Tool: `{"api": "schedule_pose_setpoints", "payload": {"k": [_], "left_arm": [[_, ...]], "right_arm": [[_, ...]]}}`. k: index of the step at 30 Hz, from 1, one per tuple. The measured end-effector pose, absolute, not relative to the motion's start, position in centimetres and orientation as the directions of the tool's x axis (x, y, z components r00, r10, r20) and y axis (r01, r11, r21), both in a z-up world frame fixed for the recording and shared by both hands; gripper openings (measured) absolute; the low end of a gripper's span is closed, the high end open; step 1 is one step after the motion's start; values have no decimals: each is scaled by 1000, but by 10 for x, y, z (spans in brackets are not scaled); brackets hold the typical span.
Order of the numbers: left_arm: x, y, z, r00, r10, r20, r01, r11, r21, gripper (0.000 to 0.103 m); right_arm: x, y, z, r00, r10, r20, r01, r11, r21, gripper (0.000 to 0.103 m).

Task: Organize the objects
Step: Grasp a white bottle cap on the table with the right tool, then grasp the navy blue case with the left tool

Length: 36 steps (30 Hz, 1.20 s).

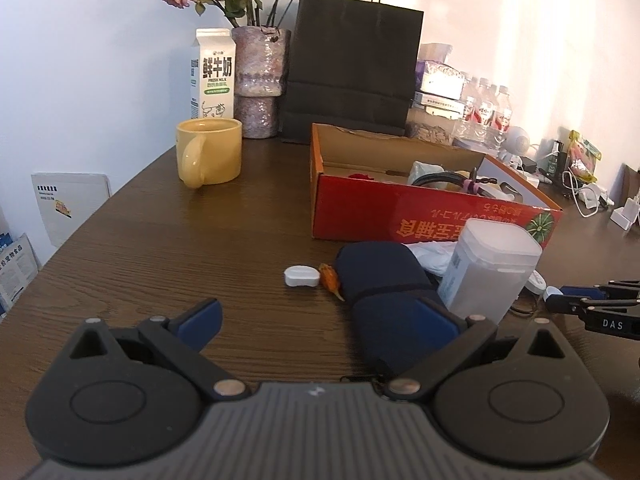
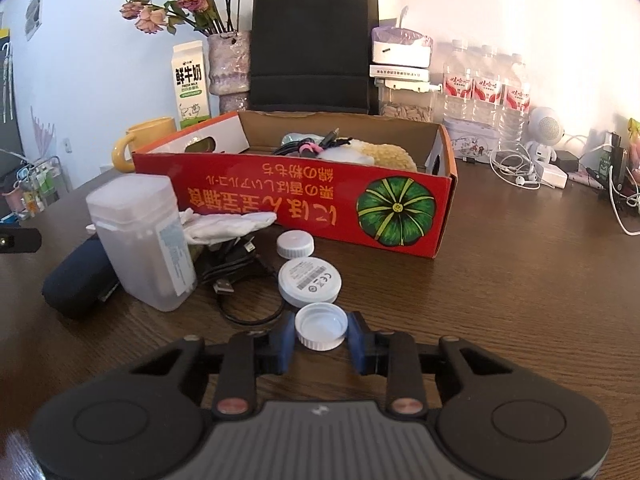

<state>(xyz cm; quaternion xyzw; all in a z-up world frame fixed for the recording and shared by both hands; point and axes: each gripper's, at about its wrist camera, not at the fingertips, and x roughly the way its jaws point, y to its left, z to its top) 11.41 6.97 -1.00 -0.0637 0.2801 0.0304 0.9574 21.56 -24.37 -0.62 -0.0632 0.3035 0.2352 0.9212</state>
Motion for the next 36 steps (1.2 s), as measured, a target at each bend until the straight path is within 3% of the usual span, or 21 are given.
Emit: {"api": "schedule_pose_setpoints", "payload": {"k": [11,36], "left_arm": [[146,48,-22,811,-25,-584,-95,980,-174,103],[189,17,-42,772,38,-634,-123,988,-90,103]], "right_arm": [[199,-248,4,784,379,-491,-444,896,-19,27],[194,-250,7,799,380,-465,-437,900,-15,27]]}}
